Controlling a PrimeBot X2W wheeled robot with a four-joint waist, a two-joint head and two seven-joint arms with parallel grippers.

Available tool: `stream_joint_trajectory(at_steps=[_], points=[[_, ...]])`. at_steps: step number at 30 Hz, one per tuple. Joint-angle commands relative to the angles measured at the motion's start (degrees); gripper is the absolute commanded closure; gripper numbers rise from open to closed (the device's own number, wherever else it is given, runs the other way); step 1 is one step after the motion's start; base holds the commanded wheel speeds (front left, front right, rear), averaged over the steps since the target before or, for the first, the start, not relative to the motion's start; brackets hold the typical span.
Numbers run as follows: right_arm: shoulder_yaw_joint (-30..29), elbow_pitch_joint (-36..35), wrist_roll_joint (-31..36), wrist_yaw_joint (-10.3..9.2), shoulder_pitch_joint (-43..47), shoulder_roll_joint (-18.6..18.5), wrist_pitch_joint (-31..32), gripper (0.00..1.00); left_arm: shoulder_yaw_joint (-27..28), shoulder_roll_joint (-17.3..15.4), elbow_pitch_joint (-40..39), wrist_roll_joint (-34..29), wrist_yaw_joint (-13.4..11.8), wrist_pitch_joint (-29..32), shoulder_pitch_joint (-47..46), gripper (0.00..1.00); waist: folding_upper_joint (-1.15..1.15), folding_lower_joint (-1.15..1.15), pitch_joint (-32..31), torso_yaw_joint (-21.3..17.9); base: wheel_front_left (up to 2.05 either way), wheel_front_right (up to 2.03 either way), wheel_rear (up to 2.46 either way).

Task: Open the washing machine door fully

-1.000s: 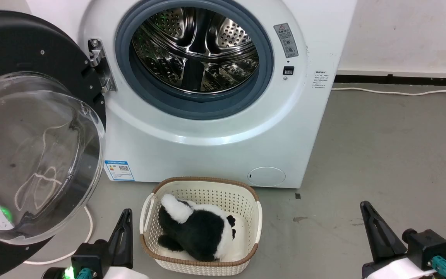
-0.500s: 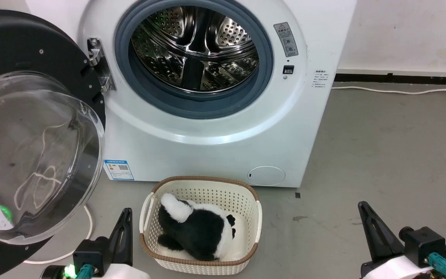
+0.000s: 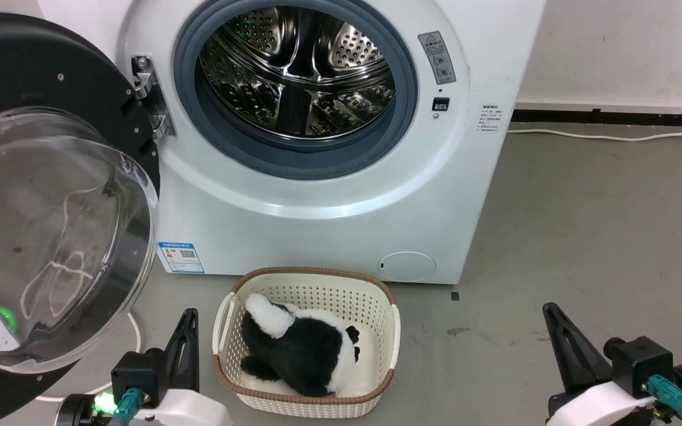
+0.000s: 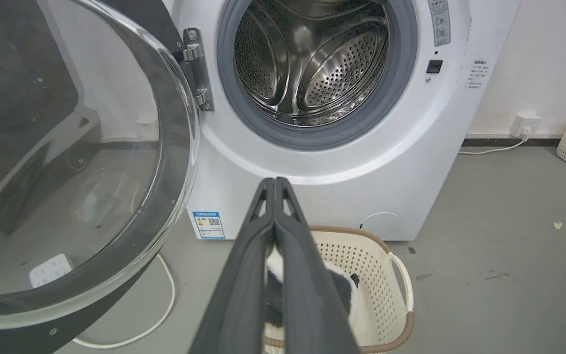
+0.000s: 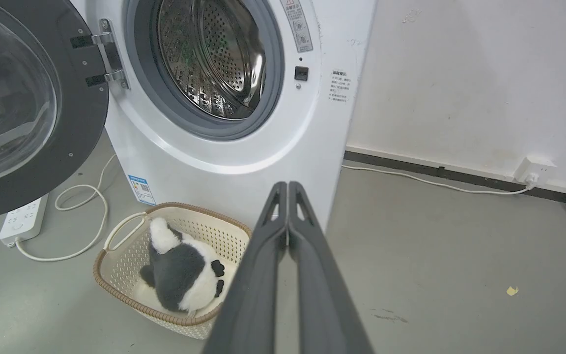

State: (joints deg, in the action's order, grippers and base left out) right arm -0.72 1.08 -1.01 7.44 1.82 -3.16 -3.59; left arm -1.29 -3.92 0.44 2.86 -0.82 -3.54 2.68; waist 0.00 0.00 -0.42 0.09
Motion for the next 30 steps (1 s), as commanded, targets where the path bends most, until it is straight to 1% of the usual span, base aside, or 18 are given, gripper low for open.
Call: stream_joint_trajectory(at_steps=[1,30], points=[[0.2,-0.5,0.3,0.04,-0.8,0.2,0.3,1.0,0.1,0.4,-0.2,-0.6,0.3,0.3,-1.1,1.0,0.0,0.0,0.0,0.0,0.0,0.0,0.0],[0.7,-1.1,1.0,0.05,-1.8,0.3,3.6,1.0,1.3,1.0,-0.4,-2.9,0.8,3.5,-2.7,1.0,0.0,0.0,0.4,-0.1,0.0,0.0,0.0]])
